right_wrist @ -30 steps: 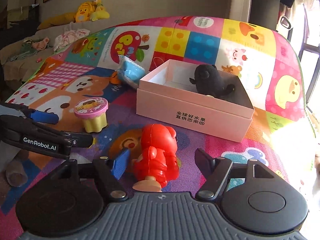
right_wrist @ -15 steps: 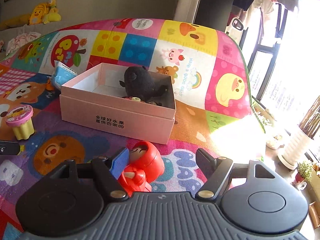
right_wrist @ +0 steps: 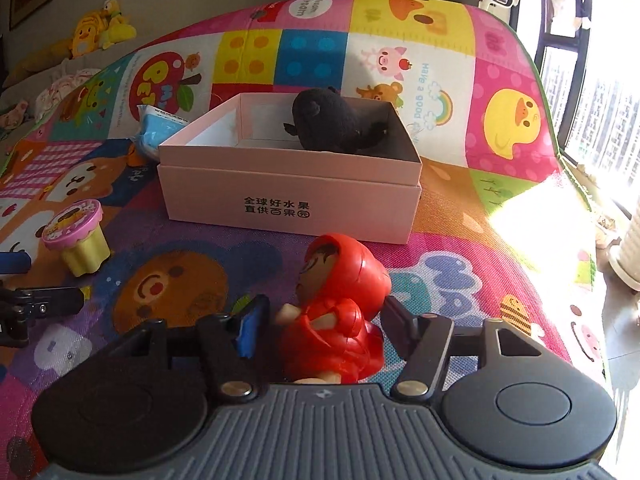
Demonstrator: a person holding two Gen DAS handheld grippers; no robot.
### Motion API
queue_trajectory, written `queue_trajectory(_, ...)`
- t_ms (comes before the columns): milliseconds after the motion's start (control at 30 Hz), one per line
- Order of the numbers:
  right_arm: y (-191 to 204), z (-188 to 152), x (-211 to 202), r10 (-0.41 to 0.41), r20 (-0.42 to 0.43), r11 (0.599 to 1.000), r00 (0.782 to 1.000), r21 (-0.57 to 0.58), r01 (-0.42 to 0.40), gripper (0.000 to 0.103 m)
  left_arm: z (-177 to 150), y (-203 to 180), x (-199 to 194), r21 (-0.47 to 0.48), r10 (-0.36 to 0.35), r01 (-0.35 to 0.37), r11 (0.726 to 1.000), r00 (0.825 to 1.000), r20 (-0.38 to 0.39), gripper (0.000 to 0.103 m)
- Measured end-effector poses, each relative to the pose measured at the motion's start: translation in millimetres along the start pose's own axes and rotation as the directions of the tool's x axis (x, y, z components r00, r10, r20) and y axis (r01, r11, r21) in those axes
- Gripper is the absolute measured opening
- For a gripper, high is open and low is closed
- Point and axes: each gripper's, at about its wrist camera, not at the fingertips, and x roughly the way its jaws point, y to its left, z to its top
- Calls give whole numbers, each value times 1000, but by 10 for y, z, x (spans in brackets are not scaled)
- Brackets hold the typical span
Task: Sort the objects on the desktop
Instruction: 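Hold the red doll with right while left grasps the pink-lid cup toy, then carry the cup with left and doll with right over the box and release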
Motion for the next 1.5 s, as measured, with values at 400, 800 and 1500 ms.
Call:
queue_trajectory(400, 147, -256, -330, 97, 13, 995, 995, -25, -96, 52, 301, -380, 174, 145, 2, -14, 989, 996, 84, 101)
queue_trajectory(800, 198, -260, -292, 69, 8, 997, 998, -42, -69, 53, 262, -302, 268, 134, 5, -9, 991, 999, 32, 57)
queue_trajectory(1500, 192, -246, -248, 45, -9, 999, 999, -31, -45, 82, -22, -358, -16, 149, -96, 95, 984, 995, -2, 92)
